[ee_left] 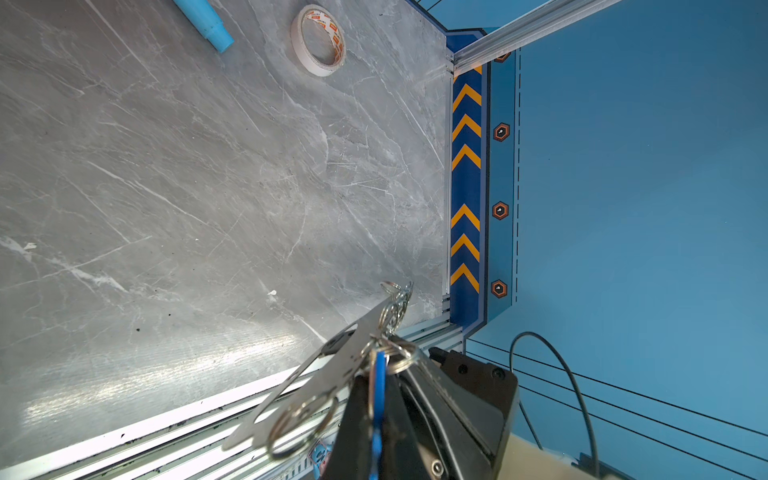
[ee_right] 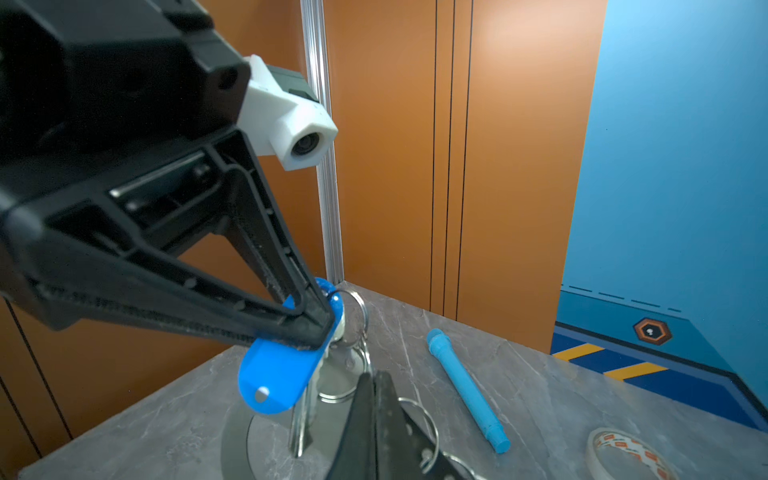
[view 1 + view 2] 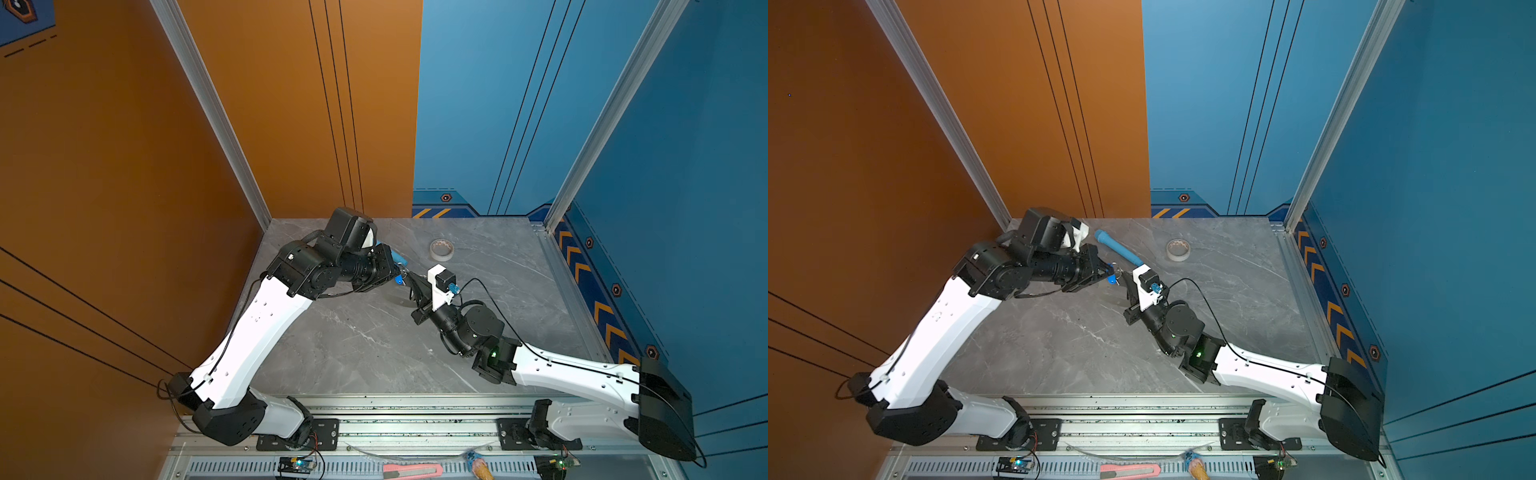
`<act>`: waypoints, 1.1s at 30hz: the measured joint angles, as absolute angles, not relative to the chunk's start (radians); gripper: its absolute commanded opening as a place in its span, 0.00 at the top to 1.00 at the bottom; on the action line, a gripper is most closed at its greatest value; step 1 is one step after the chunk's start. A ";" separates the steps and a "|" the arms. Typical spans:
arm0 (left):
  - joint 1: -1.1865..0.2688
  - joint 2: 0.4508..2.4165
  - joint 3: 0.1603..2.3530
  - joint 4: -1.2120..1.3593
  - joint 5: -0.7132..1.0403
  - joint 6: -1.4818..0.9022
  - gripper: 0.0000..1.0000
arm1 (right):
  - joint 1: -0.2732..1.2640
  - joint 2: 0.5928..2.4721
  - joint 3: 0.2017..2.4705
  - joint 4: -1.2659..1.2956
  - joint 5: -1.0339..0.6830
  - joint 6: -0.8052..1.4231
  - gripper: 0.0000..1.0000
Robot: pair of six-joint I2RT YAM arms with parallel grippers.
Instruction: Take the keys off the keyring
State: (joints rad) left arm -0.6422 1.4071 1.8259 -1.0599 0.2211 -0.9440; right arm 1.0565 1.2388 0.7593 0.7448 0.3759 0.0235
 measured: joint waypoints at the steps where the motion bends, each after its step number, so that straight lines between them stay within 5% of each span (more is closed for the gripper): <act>1: -0.642 1.407 1.826 -1.058 0.221 -0.944 1.00 | 1.052 1.239 0.759 0.745 0.369 0.044 1.00; 13: -0.654 1.408 1.823 -1.039 0.223 -0.931 1.00 | 1.019 1.230 0.763 0.726 0.315 0.239 1.00; 33: -0.787 1.533 1.980 -1.149 0.038 -0.670 1.00 | 0.979 1.210 0.843 0.527 0.306 0.244 1.00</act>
